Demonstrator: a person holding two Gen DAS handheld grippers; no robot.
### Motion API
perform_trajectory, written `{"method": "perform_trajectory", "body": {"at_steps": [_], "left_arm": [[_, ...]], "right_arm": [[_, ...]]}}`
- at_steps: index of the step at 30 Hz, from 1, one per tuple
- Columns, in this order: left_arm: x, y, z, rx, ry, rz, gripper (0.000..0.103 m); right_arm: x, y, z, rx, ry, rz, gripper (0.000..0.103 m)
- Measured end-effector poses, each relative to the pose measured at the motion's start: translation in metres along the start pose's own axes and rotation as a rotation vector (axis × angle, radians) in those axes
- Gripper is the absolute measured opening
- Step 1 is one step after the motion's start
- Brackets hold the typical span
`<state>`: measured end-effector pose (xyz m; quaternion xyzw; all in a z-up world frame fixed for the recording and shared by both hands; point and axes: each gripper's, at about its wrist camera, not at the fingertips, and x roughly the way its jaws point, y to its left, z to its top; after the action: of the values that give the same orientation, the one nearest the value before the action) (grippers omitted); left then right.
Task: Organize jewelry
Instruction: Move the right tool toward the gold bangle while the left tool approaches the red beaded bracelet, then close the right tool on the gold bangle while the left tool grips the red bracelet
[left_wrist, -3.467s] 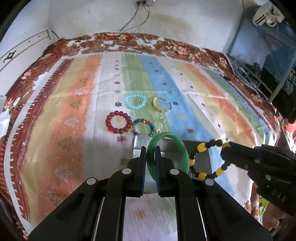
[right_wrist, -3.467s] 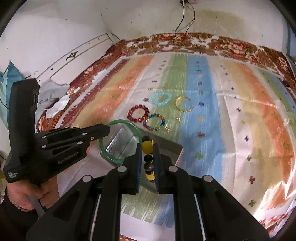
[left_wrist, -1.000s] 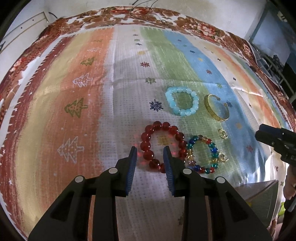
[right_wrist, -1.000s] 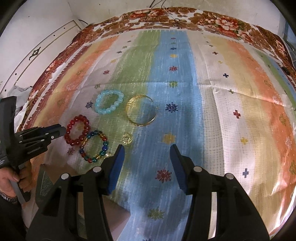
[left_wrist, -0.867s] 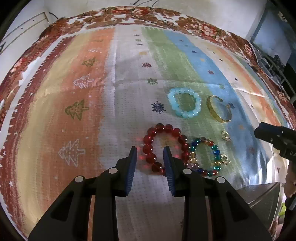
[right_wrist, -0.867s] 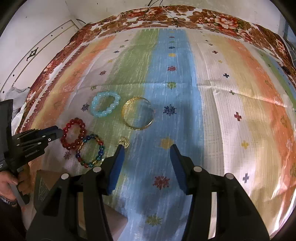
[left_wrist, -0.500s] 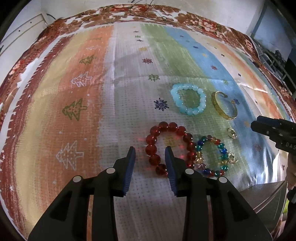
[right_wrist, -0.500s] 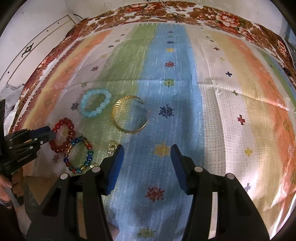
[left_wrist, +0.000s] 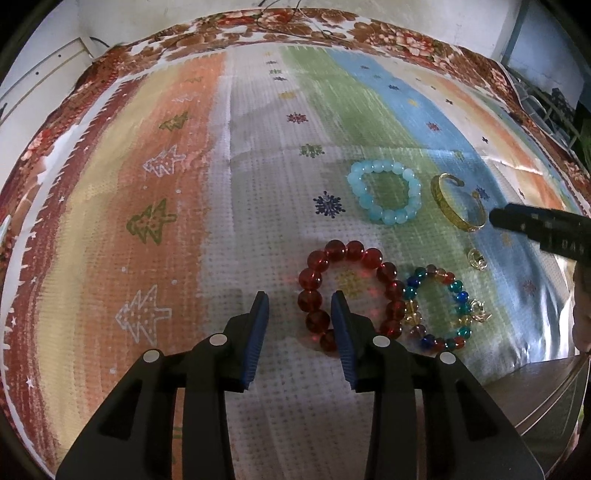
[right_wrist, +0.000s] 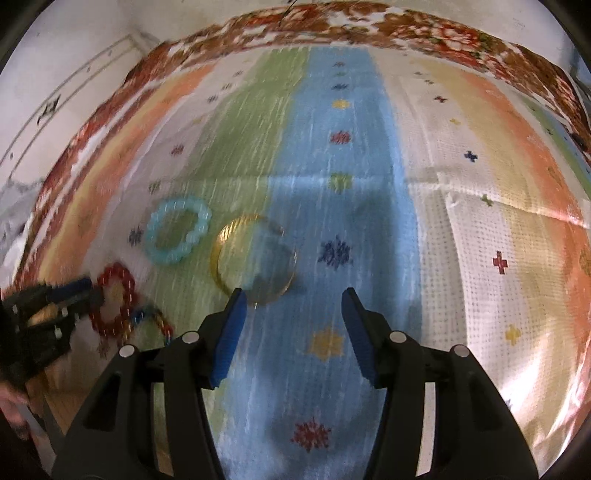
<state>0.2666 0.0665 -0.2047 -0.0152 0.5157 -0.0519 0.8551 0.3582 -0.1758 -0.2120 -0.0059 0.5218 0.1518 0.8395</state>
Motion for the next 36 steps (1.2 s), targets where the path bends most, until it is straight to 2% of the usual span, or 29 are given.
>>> {"method": "perform_trajectory", "body": {"at_steps": [18,20,21,22,23,25,26,29,36], "left_arm": [[0.007,-0.009,-0.003,0.065,-0.001,0.043,0.038],[0.008,-0.012,-0.005,0.089,-0.002,0.066,0.033],[0.008,-0.014,-0.004,0.096,-0.003,0.07,0.024],[0.008,-0.015,-0.004,0.102,-0.004,0.076,0.018],[0.008,-0.015,-0.005,0.105,-0.004,0.084,0.017],[0.008,-0.015,-0.005,0.105,-0.005,0.081,0.013],[0.007,-0.013,-0.005,0.099,-0.007,0.079,0.012],[0.006,-0.008,-0.004,0.061,-0.011,0.05,0.012],[0.002,-0.002,-0.003,0.012,-0.017,0.007,0.012]], "right_arm": [[0.03,0.011,0.005,-0.062,0.007,-0.058,0.057],[0.03,0.012,0.004,-0.078,0.003,-0.067,0.055],[0.03,0.011,0.003,-0.081,0.004,-0.07,0.051],[0.03,0.01,0.003,-0.083,0.005,-0.073,0.043],[0.029,0.01,0.004,-0.086,0.006,-0.072,0.038],[0.029,0.007,0.004,-0.076,0.008,-0.062,0.015],[0.029,0.006,0.003,-0.075,0.009,-0.058,0.011],[0.027,0.004,0.002,-0.062,0.008,-0.044,0.004],[0.019,0.005,-0.002,-0.054,0.006,-0.036,0.004]]}}
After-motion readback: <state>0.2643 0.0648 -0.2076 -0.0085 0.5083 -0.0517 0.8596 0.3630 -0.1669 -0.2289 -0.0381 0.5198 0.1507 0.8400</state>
